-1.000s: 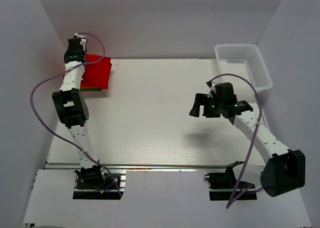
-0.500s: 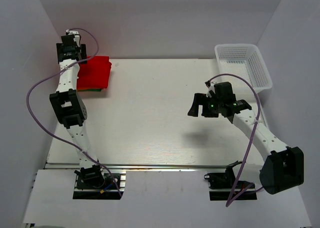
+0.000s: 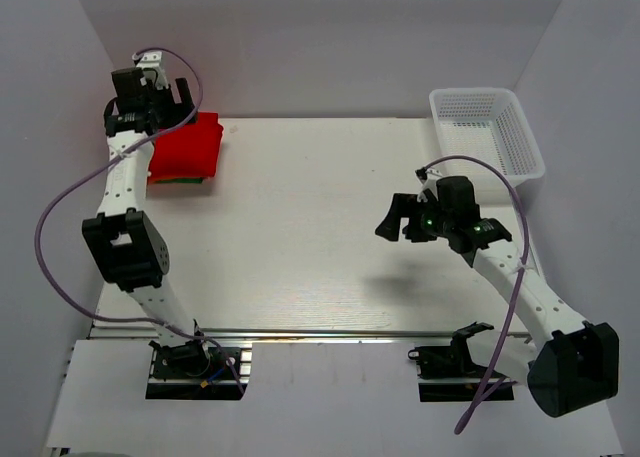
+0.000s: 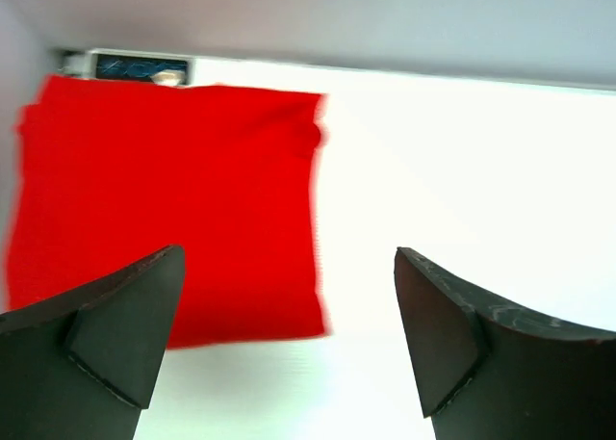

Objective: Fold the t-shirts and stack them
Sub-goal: Put the neatly folded tshirt into the corner of the board with the left arm

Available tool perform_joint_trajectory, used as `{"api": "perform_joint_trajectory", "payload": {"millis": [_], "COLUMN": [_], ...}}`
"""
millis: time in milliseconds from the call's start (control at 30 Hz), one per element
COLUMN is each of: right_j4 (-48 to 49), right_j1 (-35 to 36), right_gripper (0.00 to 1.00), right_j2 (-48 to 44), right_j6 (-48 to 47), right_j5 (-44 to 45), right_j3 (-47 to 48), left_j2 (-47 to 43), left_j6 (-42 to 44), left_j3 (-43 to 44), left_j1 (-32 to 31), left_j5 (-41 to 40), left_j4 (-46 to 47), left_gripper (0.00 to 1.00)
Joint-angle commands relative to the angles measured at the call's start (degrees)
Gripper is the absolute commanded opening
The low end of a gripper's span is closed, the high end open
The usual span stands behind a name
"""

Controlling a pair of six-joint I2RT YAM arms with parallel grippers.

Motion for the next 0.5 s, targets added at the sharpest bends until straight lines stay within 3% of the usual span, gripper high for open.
{"api": "perform_joint_trajectory", "payload": {"millis": [0, 167, 267, 367, 467], "right_j4": [4.76, 4.6, 5.38, 7.58, 10.74], "right_j1": [0.03, 0.03, -0.06, 0.2, 0.11], "right_gripper": [0.9, 0.9, 0.9, 0.9, 0.9], "right_j2": [-2.71, -4.9, -5.52, -6.48, -9.3], "right_j6": [1.17, 1.08, 1.26, 1.43, 1.61], "right_j5": [-0.8, 1.74, 2.89, 3.86, 5.17], "right_j3": [-2.57, -5.56, -7.58, -10.92, -16.36], "left_j2": [-9.97, -25.52, -33.18, -38.97, -43.11], "left_j6": [-9.04, -14.5, -17.05, -20.39, -23.39], "left_j3": [-11.45, -35.53, -45.56, -56.71, -64.49], "left_j1": [-2.45, -10.97, -17.83, -23.63, -29.78], "left_j5": [8.71, 6.96, 1.42, 4.73, 3.01], "left_j4": [4.21, 16.24, 17.32, 21.77, 25.06], "left_gripper": [1.0, 1.0, 1.0, 1.0, 1.0]}}
